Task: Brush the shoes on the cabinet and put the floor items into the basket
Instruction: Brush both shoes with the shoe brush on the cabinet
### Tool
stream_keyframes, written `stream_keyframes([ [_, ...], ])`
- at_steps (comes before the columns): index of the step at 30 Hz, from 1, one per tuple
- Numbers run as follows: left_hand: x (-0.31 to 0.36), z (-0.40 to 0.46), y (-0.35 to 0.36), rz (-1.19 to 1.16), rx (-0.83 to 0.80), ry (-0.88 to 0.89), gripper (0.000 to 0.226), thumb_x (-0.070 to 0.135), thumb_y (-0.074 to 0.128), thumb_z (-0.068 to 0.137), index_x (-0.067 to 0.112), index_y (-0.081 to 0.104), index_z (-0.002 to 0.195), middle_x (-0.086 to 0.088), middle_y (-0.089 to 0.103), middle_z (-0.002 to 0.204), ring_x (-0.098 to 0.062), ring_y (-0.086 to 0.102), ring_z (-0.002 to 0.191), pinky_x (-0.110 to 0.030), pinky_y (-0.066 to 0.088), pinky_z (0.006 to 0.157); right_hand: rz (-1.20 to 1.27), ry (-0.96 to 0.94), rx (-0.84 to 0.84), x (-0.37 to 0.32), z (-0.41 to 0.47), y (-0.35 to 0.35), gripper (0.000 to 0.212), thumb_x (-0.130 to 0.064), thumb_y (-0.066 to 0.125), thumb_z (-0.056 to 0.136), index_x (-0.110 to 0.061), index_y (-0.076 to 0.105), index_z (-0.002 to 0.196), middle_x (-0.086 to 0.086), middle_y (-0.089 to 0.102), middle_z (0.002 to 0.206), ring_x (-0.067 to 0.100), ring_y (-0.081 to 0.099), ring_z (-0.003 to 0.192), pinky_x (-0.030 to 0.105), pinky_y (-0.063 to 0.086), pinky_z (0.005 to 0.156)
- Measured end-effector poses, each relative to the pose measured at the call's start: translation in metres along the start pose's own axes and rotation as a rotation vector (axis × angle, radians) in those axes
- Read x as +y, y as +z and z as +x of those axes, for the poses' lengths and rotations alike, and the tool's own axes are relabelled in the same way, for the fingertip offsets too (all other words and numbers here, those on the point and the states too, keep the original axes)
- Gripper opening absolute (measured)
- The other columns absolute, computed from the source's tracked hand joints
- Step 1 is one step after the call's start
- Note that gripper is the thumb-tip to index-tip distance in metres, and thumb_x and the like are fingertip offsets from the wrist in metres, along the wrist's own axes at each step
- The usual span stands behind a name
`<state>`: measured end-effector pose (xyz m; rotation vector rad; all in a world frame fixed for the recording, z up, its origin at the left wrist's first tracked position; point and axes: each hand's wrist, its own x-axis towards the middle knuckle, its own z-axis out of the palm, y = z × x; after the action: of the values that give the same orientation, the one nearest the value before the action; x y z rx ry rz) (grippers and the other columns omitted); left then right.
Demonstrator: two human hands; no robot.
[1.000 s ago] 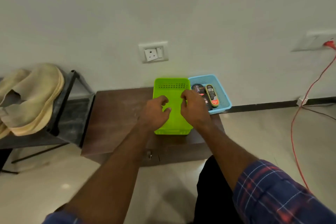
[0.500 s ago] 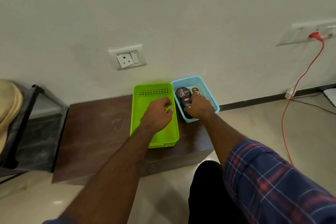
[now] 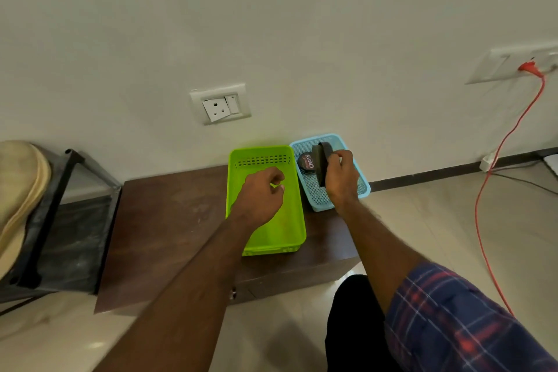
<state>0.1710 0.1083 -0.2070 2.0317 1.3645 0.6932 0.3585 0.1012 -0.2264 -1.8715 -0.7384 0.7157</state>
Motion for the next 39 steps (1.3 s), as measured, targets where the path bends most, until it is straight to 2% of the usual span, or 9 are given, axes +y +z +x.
stream_keyframes([
  [3, 0.006, -0.005, -0.016, -0.009, 0.037, -0.011, 0.013, 0.006, 0.066, 0.092, 0.006, 0.071, 0.104, -0.007, 0.072, 0.102, -0.02, 0.065, 0.082, -0.026, 0.048, 0.077, 0.289, 0.067, -0.154, -0.016, -0.017, 0.001, 0.03, -0.042, 0.038, 0.083, -0.022, 0.059, 0.092, 0.01, 0.062, 0.089, 0.035, 0.062, 0.083, 0.035, 0.049, 0.062],
  [6, 0.009, -0.021, -0.041, 0.01, 0.092, -0.002, 0.013, 0.006, 0.067, 0.091, 0.008, 0.072, 0.102, -0.006, 0.074, 0.1, -0.023, 0.067, 0.082, -0.033, 0.053, 0.08, 0.453, 0.072, -0.363, -0.03, -0.041, 0.009, 0.041, -0.044, 0.05, 0.091, -0.008, 0.061, 0.107, 0.02, 0.059, 0.082, 0.032, 0.058, 0.058, 0.025, 0.041, 0.042],
  [13, -0.017, -0.104, -0.151, 0.292, 0.403, -0.182, 0.032, 0.028, 0.072, 0.089, 0.011, 0.068, 0.116, -0.01, 0.063, 0.115, -0.029, 0.06, 0.108, -0.041, 0.052, 0.088, 0.228, -0.132, -0.61, -0.067, -0.126, 0.08, 0.022, -0.046, 0.065, 0.09, -0.026, 0.062, 0.1, 0.016, 0.067, 0.079, 0.029, 0.064, 0.058, 0.032, 0.045, 0.044],
  [16, -0.045, -0.149, -0.203, 0.289, 0.574, -0.313, 0.035, 0.024, 0.075, 0.088, 0.009, 0.065, 0.117, -0.012, 0.054, 0.12, -0.03, 0.054, 0.112, -0.042, 0.051, 0.092, 0.161, -0.21, -0.643, -0.093, -0.176, 0.119, 0.021, -0.037, 0.063, 0.096, -0.019, 0.062, 0.106, 0.001, 0.064, 0.088, 0.013, 0.06, 0.062, 0.029, 0.047, 0.045],
  [21, -0.085, -0.205, -0.266, 0.447, 0.815, -0.462, 0.058, 0.017, 0.088, 0.075, 0.007, 0.061, 0.125, -0.017, 0.047, 0.122, -0.034, 0.05, 0.112, -0.046, 0.05, 0.093, 0.114, -0.283, -0.777, -0.123, -0.244, 0.178, 0.025, -0.042, 0.063, 0.095, -0.022, 0.055, 0.107, 0.01, 0.064, 0.09, 0.021, 0.066, 0.058, 0.041, 0.057, 0.044],
  [26, -0.114, -0.218, -0.301, 0.489, 0.799, -0.704, 0.083, 0.027, 0.09, 0.072, 0.028, 0.046, 0.142, -0.02, 0.038, 0.143, -0.041, 0.044, 0.129, -0.056, 0.051, 0.097, 0.024, -0.329, -0.836, -0.141, -0.284, 0.207, 0.024, -0.047, 0.061, 0.094, -0.028, 0.051, 0.105, 0.004, 0.062, 0.093, 0.025, 0.069, 0.071, 0.039, 0.058, 0.047],
  [32, -0.129, -0.198, -0.316, 0.344, 0.647, -0.773, 0.062, 0.03, 0.081, 0.084, 0.028, 0.05, 0.138, -0.014, 0.059, 0.121, -0.037, 0.061, 0.112, -0.051, 0.054, 0.083, -0.046, -0.359, -0.822, -0.141, -0.295, 0.209, 0.031, -0.047, 0.061, 0.095, -0.023, 0.052, 0.114, 0.002, 0.063, 0.09, 0.022, 0.069, 0.07, 0.037, 0.058, 0.047],
  [36, -0.134, -0.189, -0.32, 0.405, 0.73, -0.686, 0.023, 0.018, 0.062, 0.097, 0.014, 0.062, 0.12, -0.014, 0.07, 0.109, -0.035, 0.067, 0.102, -0.045, 0.053, 0.076, -0.027, -0.359, -0.804, -0.139, -0.291, 0.201, 0.032, -0.044, 0.06, 0.096, -0.023, 0.05, 0.117, 0.003, 0.062, 0.095, 0.022, 0.068, 0.077, 0.039, 0.06, 0.05],
  [39, -0.115, -0.188, -0.308, 0.267, 0.828, -0.565, 0.015, 0.02, 0.065, 0.096, 0.011, 0.063, 0.108, -0.014, 0.071, 0.101, -0.038, 0.067, 0.096, -0.045, 0.052, 0.075, 0.041, -0.313, -0.76, -0.134, -0.285, 0.192, 0.036, -0.042, 0.059, 0.097, -0.023, 0.045, 0.124, 0.003, 0.06, 0.104, 0.023, 0.069, 0.084, 0.042, 0.061, 0.053],
])
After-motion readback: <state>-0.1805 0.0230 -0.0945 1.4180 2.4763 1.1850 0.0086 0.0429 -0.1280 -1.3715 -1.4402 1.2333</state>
